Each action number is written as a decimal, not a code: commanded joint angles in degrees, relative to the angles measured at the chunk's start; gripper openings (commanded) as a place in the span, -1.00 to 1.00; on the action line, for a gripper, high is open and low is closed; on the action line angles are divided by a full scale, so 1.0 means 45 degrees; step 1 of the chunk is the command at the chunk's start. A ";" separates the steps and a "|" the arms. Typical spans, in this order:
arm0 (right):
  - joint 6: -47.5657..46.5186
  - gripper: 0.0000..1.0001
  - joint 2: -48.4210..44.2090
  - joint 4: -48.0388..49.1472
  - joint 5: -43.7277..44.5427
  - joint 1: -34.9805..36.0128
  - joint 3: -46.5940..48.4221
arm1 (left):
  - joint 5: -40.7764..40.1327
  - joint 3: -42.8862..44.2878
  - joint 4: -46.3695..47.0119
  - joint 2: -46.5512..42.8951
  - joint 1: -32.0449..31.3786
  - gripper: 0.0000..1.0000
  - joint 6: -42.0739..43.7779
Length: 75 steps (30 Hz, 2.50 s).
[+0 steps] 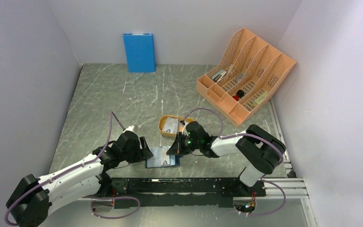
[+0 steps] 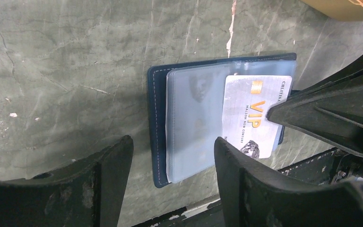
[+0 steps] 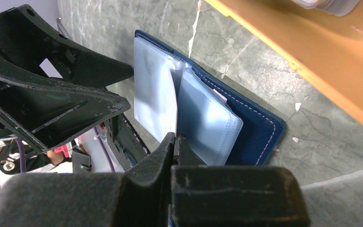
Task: Put the credit cards into the card holder
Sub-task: Insert the credit card into the card holder.
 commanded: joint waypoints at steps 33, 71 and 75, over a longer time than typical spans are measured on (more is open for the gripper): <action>0.0555 -1.00 0.0635 0.1839 0.0166 0.0333 -0.0260 | 0.0446 -0.0383 0.0180 0.0289 -0.0026 0.11 0.0097; 0.1530 -1.00 0.0777 0.1499 0.0239 0.0398 -0.1000 | 0.0020 -0.0301 -0.0705 -0.0390 -0.0028 -0.04 0.0003; 0.1632 -1.00 0.1174 0.1725 -0.0015 0.0417 -0.0682 | 0.0035 -0.0321 -0.0724 -0.0462 -0.0023 -0.05 -0.0016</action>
